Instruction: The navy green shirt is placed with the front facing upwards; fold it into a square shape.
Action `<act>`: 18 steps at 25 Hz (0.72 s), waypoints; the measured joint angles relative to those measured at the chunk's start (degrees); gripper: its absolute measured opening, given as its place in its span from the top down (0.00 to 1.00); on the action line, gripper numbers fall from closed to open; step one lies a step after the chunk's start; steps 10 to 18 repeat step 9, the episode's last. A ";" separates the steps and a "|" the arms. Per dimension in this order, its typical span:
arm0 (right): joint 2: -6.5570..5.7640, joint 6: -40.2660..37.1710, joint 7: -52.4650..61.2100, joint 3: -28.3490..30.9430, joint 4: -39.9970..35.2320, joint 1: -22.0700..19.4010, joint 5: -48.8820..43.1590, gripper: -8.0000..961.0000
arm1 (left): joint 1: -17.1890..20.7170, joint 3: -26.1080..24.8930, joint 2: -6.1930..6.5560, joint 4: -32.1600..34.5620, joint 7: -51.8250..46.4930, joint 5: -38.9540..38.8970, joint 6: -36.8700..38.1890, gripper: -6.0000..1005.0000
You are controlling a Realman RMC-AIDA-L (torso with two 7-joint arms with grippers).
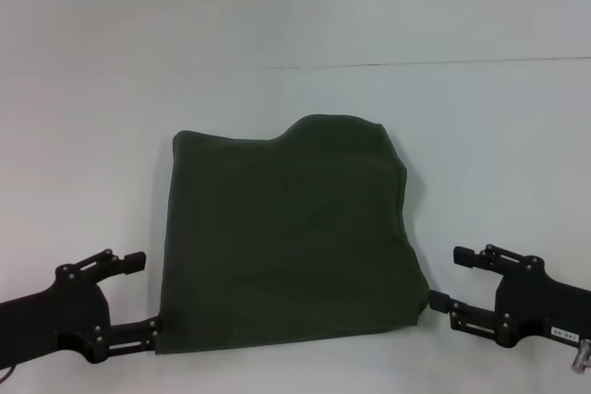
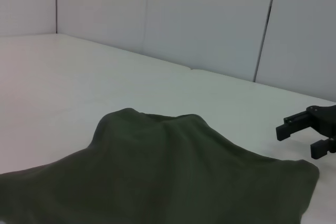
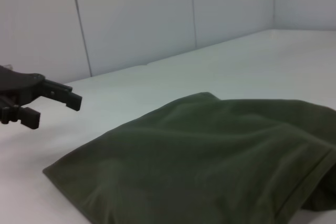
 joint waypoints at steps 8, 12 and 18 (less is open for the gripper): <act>0.18 0.92 -0.09 -0.36 0.65 1.05 -0.11 0.19 | 0.24 -1.14 0.02 0.01 0.26 -0.07 0.88 0.09; 0.18 0.91 -0.11 -0.38 0.80 1.14 -0.15 0.19 | 0.25 -1.17 0.02 0.01 0.27 -0.07 0.89 0.09; 0.18 0.91 -0.11 -0.38 0.80 1.14 -0.15 0.19 | 0.25 -1.17 0.02 0.01 0.27 -0.07 0.89 0.09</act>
